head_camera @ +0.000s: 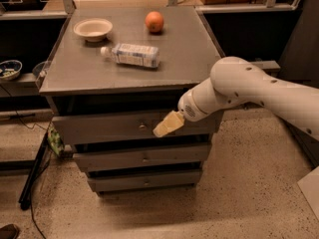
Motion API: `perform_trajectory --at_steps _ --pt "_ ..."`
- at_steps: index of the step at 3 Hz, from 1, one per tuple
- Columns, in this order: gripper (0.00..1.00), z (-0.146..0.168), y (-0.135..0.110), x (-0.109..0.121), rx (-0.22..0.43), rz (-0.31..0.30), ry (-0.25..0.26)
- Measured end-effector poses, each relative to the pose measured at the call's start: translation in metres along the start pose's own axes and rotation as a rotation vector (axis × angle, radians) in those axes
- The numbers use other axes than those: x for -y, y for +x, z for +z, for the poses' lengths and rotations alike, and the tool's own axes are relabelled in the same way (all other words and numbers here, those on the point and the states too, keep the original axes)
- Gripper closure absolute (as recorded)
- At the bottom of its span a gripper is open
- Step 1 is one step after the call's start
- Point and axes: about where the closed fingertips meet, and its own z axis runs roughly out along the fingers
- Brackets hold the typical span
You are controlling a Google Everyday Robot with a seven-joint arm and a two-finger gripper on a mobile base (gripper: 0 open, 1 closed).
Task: Close top drawer
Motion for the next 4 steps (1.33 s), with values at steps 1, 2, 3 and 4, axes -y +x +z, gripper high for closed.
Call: perform_trajectory --at_steps 1,2,3,4 --pt "0.43 0.0 0.0 0.0 0.0 0.0 0.0" --pt "0.66 0.0 0.0 0.0 0.0 0.0 0.0" --pt "0.89 0.01 0.005 -0.003 -0.021 0.008 -0.003" --pt "1.0 0.062 0.033 -0.012 -0.054 0.081 -0.03"
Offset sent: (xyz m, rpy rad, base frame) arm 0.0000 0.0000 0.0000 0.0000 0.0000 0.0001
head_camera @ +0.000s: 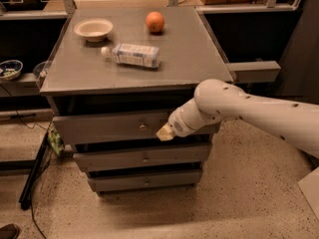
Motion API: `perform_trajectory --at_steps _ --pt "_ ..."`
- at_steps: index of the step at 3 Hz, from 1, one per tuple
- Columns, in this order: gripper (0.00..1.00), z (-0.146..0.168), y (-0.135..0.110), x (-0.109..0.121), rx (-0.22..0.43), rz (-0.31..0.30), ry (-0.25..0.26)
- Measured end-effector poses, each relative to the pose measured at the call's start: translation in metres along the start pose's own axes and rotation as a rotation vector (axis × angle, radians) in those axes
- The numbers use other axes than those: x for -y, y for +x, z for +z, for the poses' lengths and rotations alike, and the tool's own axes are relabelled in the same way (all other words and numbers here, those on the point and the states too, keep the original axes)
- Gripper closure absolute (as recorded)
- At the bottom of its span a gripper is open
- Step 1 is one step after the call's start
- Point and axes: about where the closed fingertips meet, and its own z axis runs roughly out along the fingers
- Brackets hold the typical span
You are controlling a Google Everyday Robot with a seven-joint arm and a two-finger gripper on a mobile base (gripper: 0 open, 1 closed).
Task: Close top drawer
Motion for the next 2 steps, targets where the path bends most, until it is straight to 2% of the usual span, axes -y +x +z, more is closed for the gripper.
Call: perform_trajectory --at_steps 1,2 --pt "1.0 0.0006 -0.0007 -0.0001 0.001 0.001 0.0" --pt "1.0 0.0043 -0.0059 0.0089 0.008 0.026 0.038"
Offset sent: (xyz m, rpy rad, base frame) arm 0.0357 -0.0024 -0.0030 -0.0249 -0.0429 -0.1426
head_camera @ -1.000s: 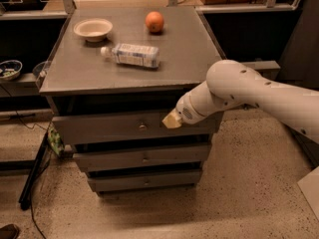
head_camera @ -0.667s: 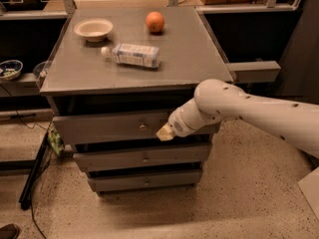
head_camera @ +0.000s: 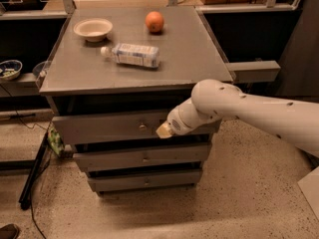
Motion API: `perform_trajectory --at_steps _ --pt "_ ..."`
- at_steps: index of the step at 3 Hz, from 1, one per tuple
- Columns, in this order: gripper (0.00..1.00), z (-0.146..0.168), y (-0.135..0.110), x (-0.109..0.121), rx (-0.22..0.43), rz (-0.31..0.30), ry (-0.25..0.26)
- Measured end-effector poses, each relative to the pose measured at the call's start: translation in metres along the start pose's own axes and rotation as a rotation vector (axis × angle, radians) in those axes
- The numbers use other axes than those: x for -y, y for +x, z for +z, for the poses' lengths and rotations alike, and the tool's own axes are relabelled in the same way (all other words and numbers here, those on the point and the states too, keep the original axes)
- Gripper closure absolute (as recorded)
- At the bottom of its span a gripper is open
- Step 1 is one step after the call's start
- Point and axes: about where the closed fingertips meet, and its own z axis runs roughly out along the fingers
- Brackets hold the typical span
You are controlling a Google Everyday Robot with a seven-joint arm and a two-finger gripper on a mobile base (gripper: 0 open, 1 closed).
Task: Close top drawer
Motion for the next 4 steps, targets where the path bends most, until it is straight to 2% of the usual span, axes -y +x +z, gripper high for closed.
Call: perform_trajectory --at_steps 1,2,4 --pt "1.0 -0.007 -0.012 0.015 0.016 -0.018 0.071" --pt "1.0 -0.013 -0.019 0.02 0.034 -0.035 0.105" --pt "1.0 0.018 -0.029 0.035 0.049 -0.028 0.076"
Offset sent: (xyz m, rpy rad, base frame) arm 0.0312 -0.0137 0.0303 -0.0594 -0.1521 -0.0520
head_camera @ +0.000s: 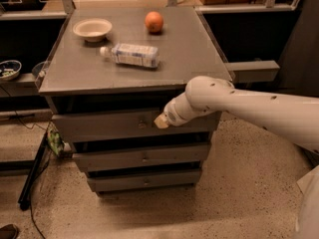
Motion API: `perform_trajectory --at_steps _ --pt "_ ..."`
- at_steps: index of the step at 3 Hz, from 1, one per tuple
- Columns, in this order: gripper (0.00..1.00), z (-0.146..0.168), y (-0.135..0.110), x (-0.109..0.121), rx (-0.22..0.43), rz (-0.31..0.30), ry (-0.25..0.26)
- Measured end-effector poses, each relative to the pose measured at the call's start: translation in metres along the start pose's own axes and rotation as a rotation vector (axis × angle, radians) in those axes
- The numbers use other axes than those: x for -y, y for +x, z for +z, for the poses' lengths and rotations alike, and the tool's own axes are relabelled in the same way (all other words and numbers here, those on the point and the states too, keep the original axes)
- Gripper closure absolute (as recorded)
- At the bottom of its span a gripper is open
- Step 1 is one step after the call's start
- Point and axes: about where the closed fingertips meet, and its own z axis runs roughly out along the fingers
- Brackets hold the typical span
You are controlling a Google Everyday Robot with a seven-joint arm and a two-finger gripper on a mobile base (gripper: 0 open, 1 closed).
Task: Close top drawer
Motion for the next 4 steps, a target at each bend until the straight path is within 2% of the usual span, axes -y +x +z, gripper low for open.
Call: perform_trajectory --at_steps 1,2,3,4 --pt "1.0 0.009 -0.002 0.004 0.007 -0.004 -0.01" --pt "1.0 -0.004 0.005 -0.006 0.005 0.008 -0.032" --pt "1.0 -0.05 0.038 -0.02 -0.01 0.068 -0.026" --pt "1.0 -0.099 0.071 -0.047 0.002 0.13 -0.029"
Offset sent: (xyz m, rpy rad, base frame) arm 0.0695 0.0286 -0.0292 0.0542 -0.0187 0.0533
